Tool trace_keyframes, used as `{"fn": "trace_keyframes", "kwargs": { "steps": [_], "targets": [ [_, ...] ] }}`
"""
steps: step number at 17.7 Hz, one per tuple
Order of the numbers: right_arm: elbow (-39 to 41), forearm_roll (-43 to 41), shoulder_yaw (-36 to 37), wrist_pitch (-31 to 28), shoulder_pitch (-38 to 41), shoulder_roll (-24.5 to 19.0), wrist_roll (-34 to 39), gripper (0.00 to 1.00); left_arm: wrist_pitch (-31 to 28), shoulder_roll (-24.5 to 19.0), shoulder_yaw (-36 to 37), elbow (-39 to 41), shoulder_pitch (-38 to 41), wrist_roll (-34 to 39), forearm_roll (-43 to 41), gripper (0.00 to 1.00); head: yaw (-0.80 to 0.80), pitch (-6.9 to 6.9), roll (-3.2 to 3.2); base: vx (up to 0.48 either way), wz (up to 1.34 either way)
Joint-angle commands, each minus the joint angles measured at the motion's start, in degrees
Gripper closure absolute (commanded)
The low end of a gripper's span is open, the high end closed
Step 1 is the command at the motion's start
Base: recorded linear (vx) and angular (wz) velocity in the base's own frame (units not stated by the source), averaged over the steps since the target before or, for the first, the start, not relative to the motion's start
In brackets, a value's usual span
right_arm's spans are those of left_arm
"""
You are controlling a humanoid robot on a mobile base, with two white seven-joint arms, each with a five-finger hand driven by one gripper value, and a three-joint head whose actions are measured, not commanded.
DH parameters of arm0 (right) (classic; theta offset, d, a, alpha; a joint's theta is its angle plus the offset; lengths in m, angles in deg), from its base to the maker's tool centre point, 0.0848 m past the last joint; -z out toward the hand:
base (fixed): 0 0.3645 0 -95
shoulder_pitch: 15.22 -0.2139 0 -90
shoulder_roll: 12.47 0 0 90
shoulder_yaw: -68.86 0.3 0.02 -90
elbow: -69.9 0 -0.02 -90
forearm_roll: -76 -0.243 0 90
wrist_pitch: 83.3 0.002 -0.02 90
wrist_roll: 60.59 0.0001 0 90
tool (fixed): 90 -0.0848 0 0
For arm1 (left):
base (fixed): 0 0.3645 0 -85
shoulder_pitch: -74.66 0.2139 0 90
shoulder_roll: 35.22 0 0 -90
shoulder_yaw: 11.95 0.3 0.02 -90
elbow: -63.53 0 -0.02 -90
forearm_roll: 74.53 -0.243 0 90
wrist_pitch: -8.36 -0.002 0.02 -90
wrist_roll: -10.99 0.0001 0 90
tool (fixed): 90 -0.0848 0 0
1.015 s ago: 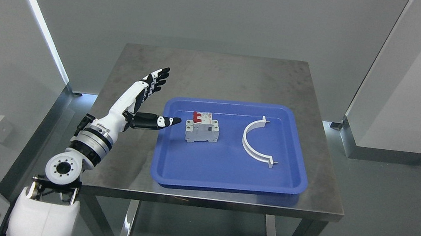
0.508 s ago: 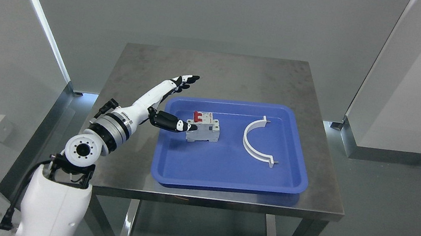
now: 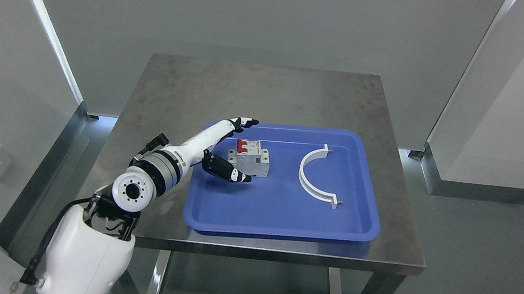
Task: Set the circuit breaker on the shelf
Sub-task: 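Close the left hand around the circuit breaker, then lift the circuit breaker out of the tray with the left hand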
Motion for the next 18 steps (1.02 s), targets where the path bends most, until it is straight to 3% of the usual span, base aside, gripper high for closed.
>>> {"fn": "trace_keyframes", "kwargs": {
  "steps": [1,4,13,16,18],
  "targets": [
    [0.0,0.0,0.0,0.0,0.0,1.0,0.0,0.0,-0.1,1.3,0.2,-2.8,0.0,0.0,-4.2,0.16,0.0,0.0,0.0,0.015,-0.01],
    [0.0,0.0,0.0,0.0,0.1,1.0,0.0,0.0,-0.1,1.3,-0.6,-3.9,0.0,0.0,-5.2,0.2,0.0,0.0,0.0,0.005,0.0],
    [0.0,0.0,0.0,0.0,0.0,1.0,0.0,0.0,2.2,2.2,-3.2,-4.3,-0.1,0.1,-5.1,0.58,0.0,0.0,0.0,0.0,0.0],
    [0.0,0.0,0.0,0.0,0.0,1.0,0.0,0.0,12.0,2.2,-7.3,-4.4,0.6,0.0,-4.9,0.85,0.0,0.0,0.0,0.001,-0.01],
    [0.0,0.0,0.0,0.0,0.0,1.0,0.0,0.0,18.0,2.2,-10.1,-6.3,1.5,0.6,-4.7,0.93,0.0,0.0,0.0,0.001,-0.01]
  ]
}}
